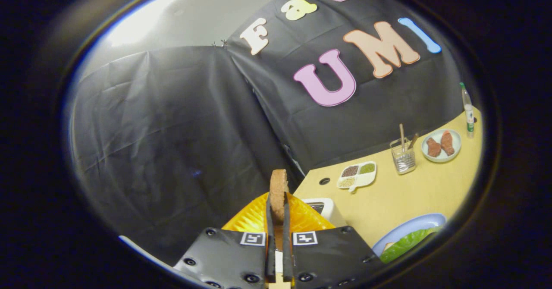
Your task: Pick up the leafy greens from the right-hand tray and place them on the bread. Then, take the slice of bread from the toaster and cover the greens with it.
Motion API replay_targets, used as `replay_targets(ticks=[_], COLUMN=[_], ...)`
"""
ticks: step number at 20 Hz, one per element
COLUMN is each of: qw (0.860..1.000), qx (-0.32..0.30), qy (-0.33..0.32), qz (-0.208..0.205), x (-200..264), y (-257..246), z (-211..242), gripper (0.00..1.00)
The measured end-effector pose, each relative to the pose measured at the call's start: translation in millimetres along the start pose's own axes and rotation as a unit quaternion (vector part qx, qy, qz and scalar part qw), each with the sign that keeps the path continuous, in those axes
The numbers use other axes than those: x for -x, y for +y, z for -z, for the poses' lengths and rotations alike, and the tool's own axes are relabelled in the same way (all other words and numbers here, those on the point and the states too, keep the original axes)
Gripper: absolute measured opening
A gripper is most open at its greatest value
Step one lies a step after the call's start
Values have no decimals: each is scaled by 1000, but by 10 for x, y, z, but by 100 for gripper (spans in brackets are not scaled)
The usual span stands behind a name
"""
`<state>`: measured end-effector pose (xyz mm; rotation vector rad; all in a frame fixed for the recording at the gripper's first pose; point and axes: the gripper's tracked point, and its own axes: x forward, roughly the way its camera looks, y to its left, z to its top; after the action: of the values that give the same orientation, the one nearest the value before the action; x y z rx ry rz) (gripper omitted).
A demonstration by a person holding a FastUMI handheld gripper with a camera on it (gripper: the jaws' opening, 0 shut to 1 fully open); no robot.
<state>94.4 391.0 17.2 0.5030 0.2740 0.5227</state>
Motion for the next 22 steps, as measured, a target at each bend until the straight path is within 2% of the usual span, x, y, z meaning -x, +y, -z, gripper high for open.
replay_targets(ticks=[10, 16, 22], qw=[996, 989, 972], qx=[-44, -117, -210], qy=[-68, -69, -49], qz=[37, 60, 88], x=[777, 1160, 1252], y=[-732, -1306, -1863], z=[-324, 31, 552], gripper=[9, 9, 9])
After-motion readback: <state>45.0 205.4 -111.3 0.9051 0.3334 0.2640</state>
